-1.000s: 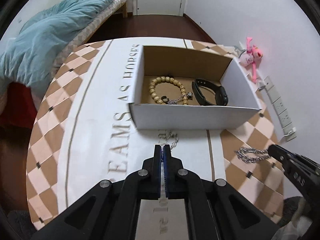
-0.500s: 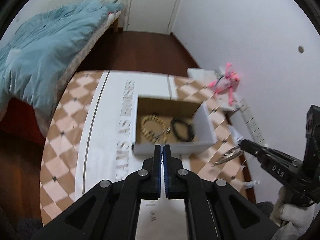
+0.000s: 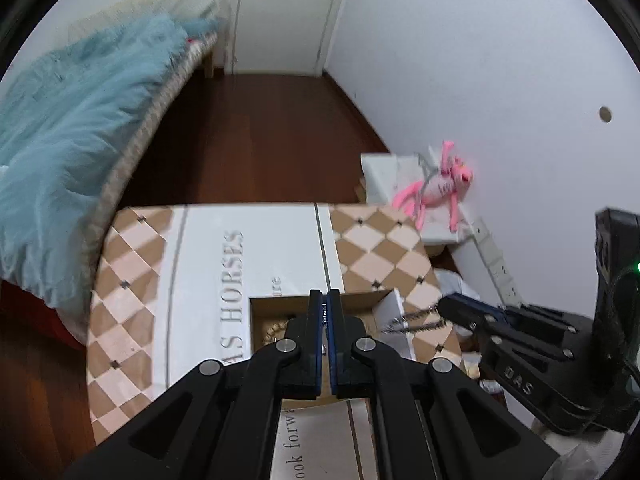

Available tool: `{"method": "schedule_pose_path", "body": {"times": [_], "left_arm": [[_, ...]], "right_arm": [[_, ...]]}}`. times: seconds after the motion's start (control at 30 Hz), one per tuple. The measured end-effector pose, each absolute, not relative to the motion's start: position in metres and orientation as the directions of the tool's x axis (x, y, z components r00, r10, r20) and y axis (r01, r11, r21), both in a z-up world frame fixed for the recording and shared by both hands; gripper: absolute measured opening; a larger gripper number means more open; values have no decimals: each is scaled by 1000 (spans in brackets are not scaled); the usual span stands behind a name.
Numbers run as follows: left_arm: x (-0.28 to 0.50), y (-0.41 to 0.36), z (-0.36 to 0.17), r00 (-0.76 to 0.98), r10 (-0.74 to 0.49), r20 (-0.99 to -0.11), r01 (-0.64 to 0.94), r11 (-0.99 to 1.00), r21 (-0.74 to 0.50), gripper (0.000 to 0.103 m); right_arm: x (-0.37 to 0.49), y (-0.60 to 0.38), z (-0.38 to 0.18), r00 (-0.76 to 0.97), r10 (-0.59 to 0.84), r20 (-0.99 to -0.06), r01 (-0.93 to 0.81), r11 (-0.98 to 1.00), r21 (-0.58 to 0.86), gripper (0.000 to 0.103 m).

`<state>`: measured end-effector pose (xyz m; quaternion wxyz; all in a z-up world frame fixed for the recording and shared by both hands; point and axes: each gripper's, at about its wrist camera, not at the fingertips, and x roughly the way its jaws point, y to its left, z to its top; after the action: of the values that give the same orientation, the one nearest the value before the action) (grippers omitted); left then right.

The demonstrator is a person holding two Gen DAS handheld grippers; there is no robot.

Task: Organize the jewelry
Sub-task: 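Lower both silver chains into the white box and open both tools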

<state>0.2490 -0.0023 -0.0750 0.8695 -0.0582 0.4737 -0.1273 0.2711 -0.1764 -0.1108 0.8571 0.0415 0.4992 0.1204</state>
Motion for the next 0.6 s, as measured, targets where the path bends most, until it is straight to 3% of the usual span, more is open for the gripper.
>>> {"method": "schedule_pose_path", "body": {"times": [0.17,0.5,0.53,0.57,0.6], "left_arm": [[262,-4,-97,467,-253,-847,144,967,-210,0],[269,0,-123,410,-91,-907,54,996,-75,7],[268,1,-125,408,-74,-910,47,997,-60,11],[267,3,-127,407,-72,-911,40,997,-62,24],[265,5,-128,409,-68,-910,32,998,-60,51]], "right_arm": [[294,-175,-139,399,222,-890,-179,970,162,5],[302,-175,-174,250,172,-953,-192,973,125,9],[301,-176,-174,250,163,-954,-187,975,118,13],[299,-178,-174,251,160,-955,-181,977,116,27],[297,-179,-174,257,155,-954,-175,978,112,45]]}}
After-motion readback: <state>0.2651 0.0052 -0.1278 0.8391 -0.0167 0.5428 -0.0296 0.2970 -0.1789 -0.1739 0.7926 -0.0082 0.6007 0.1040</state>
